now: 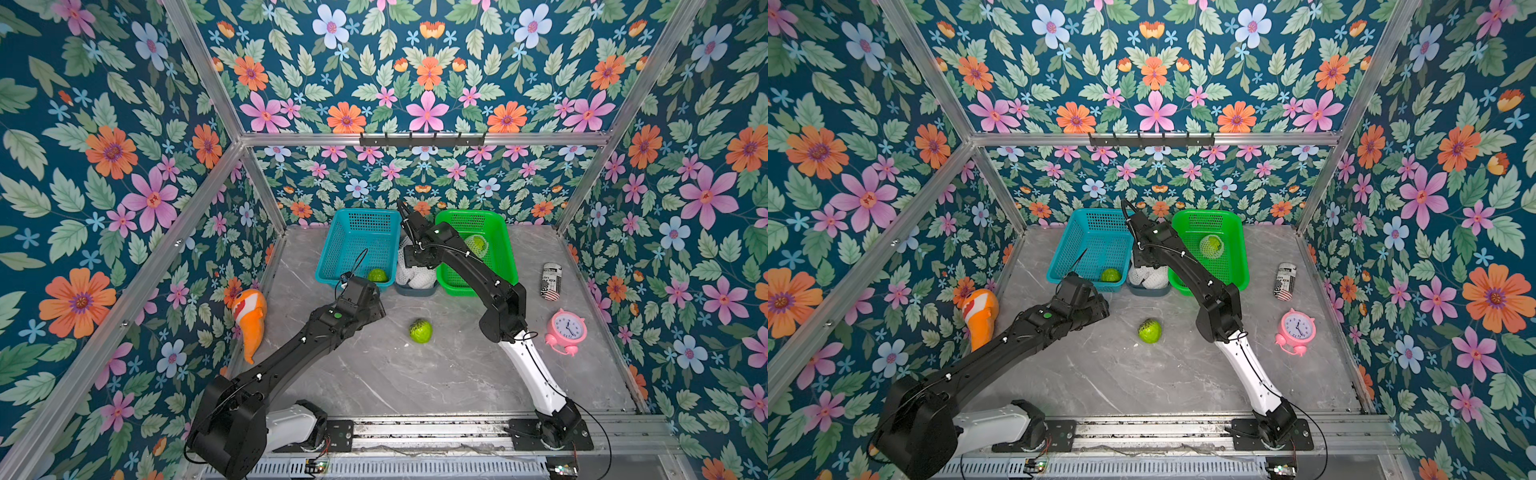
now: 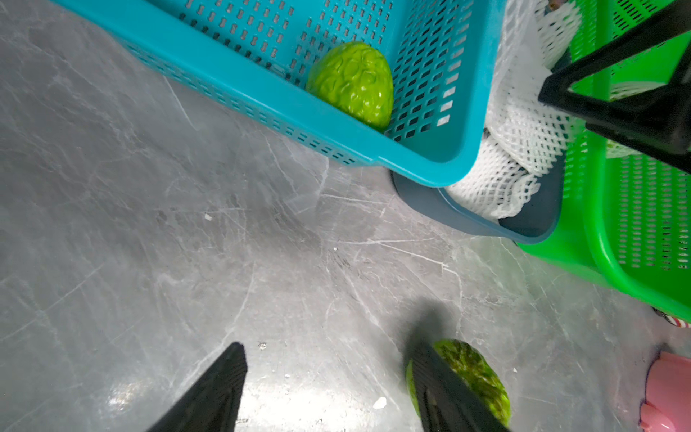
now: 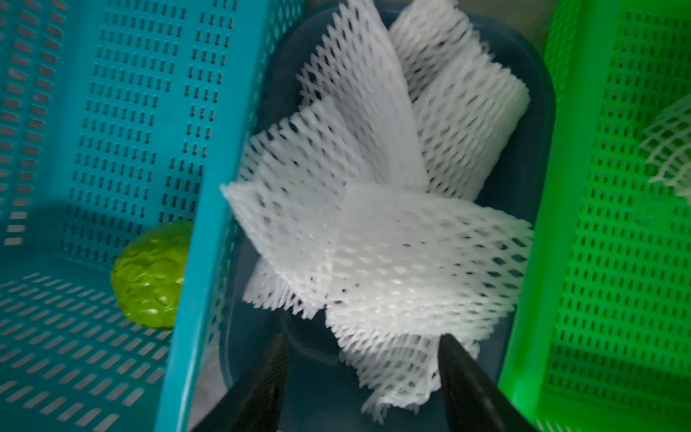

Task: Sleeve custard apples in foam nets
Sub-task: Pick up the foam net from the storage box.

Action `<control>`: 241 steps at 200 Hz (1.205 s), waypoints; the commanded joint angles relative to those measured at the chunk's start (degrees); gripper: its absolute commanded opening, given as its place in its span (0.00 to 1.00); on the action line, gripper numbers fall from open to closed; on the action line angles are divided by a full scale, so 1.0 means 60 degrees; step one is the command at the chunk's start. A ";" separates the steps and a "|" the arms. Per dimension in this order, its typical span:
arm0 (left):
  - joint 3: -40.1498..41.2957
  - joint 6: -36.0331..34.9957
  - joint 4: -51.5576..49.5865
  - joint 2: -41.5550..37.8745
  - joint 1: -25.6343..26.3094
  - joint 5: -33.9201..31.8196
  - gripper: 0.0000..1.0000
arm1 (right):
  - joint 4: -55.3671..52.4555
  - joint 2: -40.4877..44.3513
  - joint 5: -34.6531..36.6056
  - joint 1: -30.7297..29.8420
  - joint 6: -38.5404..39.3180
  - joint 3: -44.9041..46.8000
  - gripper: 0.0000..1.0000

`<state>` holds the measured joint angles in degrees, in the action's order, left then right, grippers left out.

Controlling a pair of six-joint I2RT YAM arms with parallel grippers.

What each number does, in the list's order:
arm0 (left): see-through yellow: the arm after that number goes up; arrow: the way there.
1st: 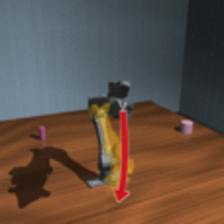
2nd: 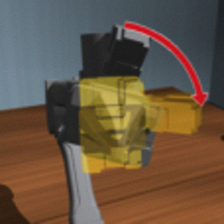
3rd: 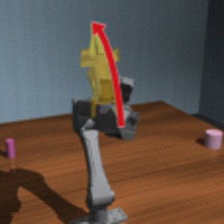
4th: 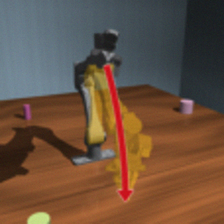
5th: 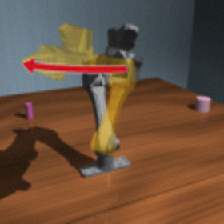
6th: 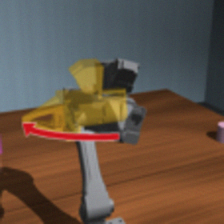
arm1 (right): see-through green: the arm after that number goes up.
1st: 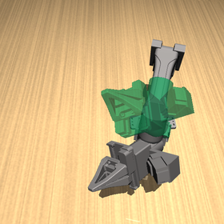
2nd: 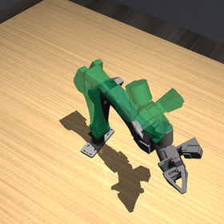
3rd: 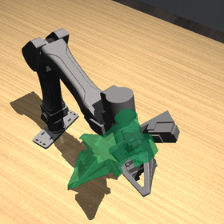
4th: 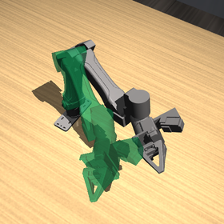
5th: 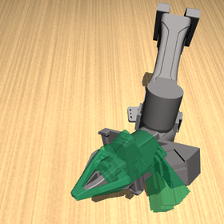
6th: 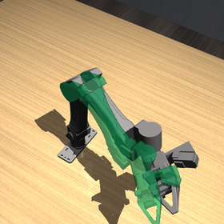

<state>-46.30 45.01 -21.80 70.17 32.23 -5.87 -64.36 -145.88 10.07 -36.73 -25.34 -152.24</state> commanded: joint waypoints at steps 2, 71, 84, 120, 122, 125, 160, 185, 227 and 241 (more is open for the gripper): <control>0.0038 0.0038 0.0083 -0.0022 -0.0039 0.0042 0.73 | 0.0169 -0.0082 0.0343 -0.0053 0.0053 0.0086 0.69; 0.0187 0.0047 0.0220 0.0082 -0.0069 0.0158 0.73 | 0.0530 -0.0689 0.0384 -0.0060 0.0006 -0.0362 0.65; 0.0216 0.0047 0.0228 0.0082 -0.0069 0.0161 0.73 | 0.0621 -0.0691 0.0456 -0.0064 0.0031 -0.0335 0.59; 0.0247 0.0009 0.0250 0.0077 -0.0142 0.0191 0.73 | 0.0582 -0.0889 0.0622 -0.0064 0.0173 -0.0393 0.52; 0.0247 0.0011 0.0250 0.0077 -0.0142 0.0188 0.73 | 0.0580 -0.0894 0.0622 -0.0072 0.0175 -0.0389 0.53; 0.0247 -0.0004 0.0257 0.0081 -0.0153 0.0187 0.73 | 0.0576 -0.0918 0.0622 -0.0061 0.0189 -0.0390 0.54; 0.0266 -0.0015 0.0336 0.0166 -0.0186 0.0286 0.73 | 0.0523 -0.1054 0.0685 -0.0060 0.0210 -0.0434 0.54; 0.0290 0.0005 0.0323 0.0126 -0.0200 0.0279 0.73 | 0.0578 -0.0945 0.0668 -0.0070 0.0216 -0.0421 0.39; 0.0291 0.0008 0.0385 0.0111 -0.0244 0.0260 0.72 | 0.0621 -0.0697 0.0660 -0.0076 0.0313 -0.0333 0.05; 0.0262 -0.0010 0.0416 0.0140 -0.0245 0.0289 0.72 | 0.0631 -0.0508 0.0516 -0.0082 0.0285 -0.0179 0.00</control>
<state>-44.40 45.01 -20.10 70.96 30.85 -4.34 -60.20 -150.87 13.15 -37.08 -23.68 -154.01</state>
